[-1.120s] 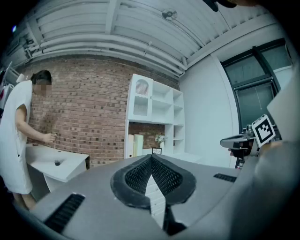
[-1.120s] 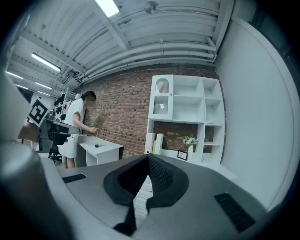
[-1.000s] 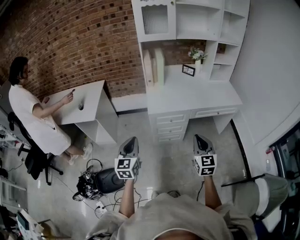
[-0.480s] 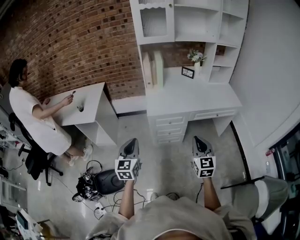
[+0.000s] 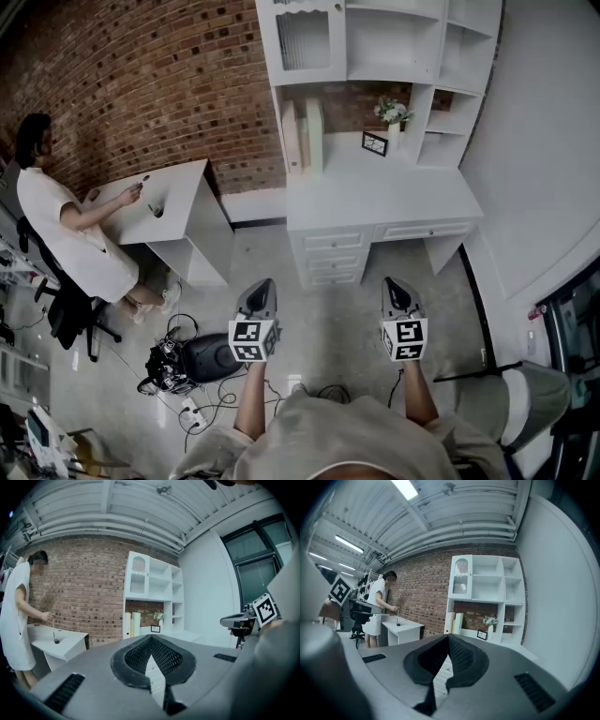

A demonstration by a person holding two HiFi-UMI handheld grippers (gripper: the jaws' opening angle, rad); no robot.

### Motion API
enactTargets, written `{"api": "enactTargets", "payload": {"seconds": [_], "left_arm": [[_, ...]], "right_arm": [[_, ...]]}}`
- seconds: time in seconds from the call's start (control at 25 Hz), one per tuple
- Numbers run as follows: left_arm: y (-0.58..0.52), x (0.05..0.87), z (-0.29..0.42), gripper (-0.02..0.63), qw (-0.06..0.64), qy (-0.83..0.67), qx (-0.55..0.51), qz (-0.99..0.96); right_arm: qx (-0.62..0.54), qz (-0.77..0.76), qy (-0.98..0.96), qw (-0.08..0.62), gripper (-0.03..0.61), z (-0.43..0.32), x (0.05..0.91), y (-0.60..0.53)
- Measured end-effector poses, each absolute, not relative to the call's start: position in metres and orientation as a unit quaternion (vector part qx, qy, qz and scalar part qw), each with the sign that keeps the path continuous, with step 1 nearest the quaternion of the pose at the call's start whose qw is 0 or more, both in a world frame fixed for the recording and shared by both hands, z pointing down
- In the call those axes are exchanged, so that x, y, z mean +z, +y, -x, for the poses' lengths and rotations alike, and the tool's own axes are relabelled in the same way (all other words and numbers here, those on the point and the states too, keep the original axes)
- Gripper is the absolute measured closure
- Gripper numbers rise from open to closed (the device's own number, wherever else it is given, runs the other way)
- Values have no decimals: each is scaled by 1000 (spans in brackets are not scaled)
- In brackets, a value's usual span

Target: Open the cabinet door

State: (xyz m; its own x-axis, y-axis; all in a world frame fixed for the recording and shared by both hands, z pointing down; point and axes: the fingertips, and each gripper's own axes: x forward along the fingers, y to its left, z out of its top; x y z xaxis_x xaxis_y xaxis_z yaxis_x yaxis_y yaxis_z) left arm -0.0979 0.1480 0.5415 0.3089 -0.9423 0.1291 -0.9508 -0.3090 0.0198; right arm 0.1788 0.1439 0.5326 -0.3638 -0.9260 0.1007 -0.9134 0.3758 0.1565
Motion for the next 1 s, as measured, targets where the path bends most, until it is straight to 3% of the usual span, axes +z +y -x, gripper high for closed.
{"api": "enactTargets", "payload": {"seconds": [0.6,1.0], "left_arm": [[91,548,85,586,45,-589,42,-806],[-6,554,104,587,49,-576,37,-815]], "right_arm": [[-35,-549,-830,89,566,-185,545,85],[-44,-554,-826,97,566,-162,542,-5]]}}
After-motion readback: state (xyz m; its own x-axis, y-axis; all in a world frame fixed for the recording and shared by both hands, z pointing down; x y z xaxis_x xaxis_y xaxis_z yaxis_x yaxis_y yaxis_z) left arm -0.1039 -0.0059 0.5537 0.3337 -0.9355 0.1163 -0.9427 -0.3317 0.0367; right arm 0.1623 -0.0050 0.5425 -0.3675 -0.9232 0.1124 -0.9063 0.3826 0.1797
